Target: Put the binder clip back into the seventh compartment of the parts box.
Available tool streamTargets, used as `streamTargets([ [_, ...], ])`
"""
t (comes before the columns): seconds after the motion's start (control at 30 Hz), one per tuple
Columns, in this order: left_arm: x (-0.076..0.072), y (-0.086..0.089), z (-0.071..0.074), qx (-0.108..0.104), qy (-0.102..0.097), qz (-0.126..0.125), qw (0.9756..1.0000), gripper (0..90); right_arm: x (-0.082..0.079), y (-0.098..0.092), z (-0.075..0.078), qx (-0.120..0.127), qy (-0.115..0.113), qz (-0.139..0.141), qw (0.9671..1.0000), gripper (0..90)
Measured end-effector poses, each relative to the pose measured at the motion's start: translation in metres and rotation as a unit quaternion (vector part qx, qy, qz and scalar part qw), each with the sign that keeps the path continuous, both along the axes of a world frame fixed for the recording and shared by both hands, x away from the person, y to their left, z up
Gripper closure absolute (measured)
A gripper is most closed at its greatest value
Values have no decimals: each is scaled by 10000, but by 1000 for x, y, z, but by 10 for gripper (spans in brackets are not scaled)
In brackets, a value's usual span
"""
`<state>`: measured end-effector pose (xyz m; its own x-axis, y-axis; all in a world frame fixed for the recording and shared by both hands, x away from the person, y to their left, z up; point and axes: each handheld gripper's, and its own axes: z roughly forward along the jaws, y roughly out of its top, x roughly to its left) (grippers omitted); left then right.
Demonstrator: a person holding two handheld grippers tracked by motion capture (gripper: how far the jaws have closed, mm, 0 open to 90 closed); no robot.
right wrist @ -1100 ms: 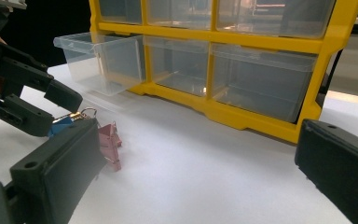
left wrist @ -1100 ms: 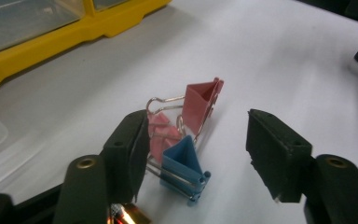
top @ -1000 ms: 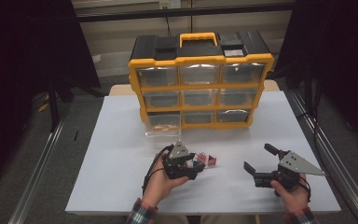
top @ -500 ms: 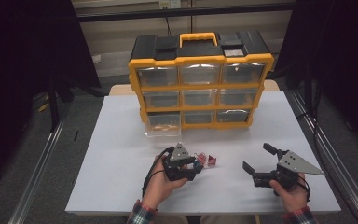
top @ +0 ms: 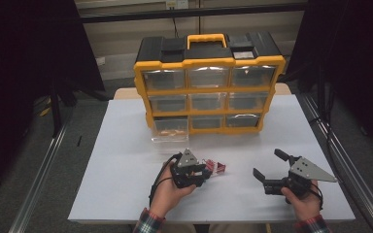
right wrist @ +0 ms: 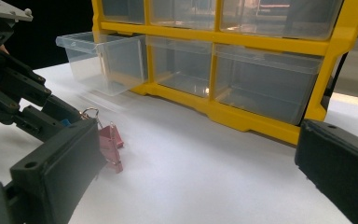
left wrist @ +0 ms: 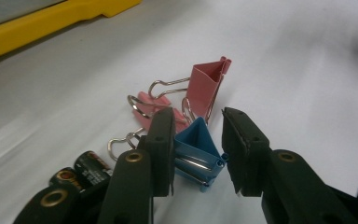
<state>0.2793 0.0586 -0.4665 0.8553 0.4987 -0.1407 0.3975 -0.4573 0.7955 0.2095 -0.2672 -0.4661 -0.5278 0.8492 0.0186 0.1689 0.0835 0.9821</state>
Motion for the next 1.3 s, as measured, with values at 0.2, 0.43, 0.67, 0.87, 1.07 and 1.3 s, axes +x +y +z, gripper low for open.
streamTargets([
  [0.2, -3, -2, 1, 2, 72, -70, 9999, 651, 0, 0, 0, -4, -8, 9, 10000, 0],
  [0.43, -1, -1, 2, -66, 173, -45, 9998, 660, 0, 0, 0, -2, -3, 13, 10000, 0],
  [0.67, -3, -1, 0, -165, 206, -83, 9996, 656, 0, 0, 0, -8, -12, 12, 10000, 0],
  [0.87, -4, -3, -4, 12, 172, -167, 9997, 622, 0, 0, 0, -9, -14, 12, 10000, 0],
  [1.07, -4, -2, -3, 42, 229, -65, 9997, 635, 0, 0, 0, -9, -11, 10, 10000, 0],
  [1.3, -6, -2, 3, -59, 385, -171, 9991, 640, 0, 0, 0, -7, -10, 15, 10000, 0],
])
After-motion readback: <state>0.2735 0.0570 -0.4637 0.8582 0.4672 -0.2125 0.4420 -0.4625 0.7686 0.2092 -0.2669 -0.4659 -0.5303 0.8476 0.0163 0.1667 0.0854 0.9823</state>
